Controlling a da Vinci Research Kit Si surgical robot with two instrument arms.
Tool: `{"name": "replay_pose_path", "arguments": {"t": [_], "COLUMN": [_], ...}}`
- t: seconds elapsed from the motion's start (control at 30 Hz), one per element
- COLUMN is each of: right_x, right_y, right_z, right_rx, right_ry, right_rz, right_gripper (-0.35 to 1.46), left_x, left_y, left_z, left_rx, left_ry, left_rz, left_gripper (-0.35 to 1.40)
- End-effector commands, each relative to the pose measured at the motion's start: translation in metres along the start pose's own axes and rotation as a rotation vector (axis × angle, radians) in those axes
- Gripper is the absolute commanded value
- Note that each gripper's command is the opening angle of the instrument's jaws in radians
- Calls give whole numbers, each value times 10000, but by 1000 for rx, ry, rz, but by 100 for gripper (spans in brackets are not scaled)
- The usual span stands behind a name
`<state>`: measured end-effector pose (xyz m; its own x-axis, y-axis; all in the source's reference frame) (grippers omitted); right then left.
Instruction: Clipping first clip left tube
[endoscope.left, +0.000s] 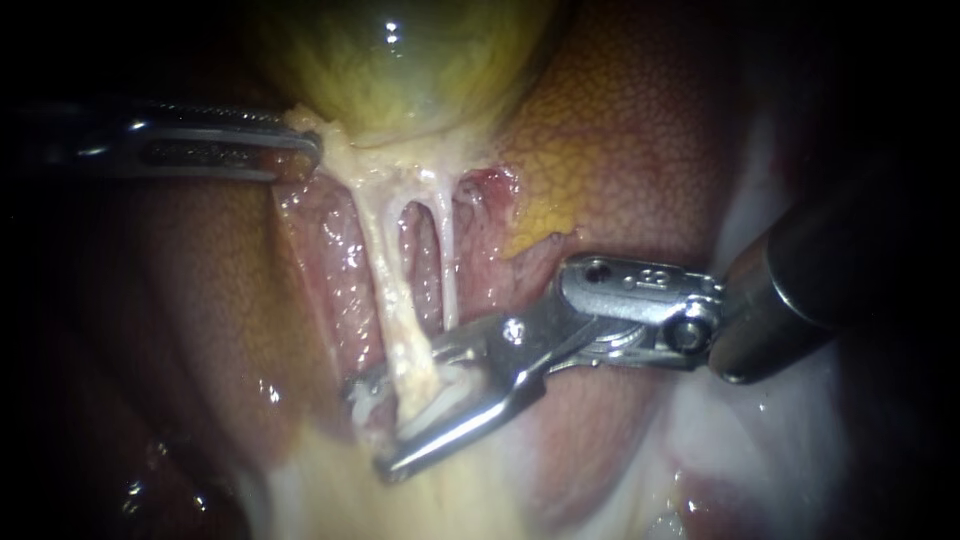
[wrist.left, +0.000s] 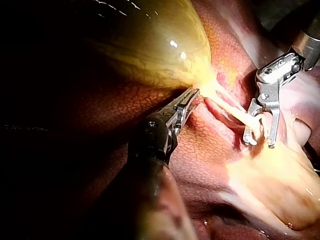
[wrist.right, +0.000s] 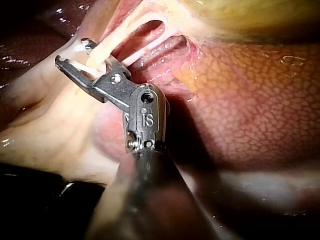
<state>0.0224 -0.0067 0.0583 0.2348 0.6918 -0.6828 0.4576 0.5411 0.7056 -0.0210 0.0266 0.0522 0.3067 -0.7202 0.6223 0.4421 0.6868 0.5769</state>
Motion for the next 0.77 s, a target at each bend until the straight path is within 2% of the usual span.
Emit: {"name": "replay_pose_path", "arguments": {"t": [0.03,0.13,0.2,0.33,0.77], "right_x": [0,0,0,1,-2], "right_y": [0,0,0,3,3], "right_z": [0,0,0,2,8], "right_rx": [0,0,0,5,15], "right_ry": [0,0,0,-1,-3], "right_rz": [0,0,0,65,63], "right_gripper": [-2,-17,-35,-35,-35], "left_x": [0,0,0,0,0], "left_y": [0,0,0,0,0], "left_z": [0,0,0,0,0], "left_rx": [0,0,0,0,0], "left_ry": [0,0,0,0,0], "left_rz": [0,0,0,0,0], "left_gripper": [-35,-35,-35,-35,-35]}}
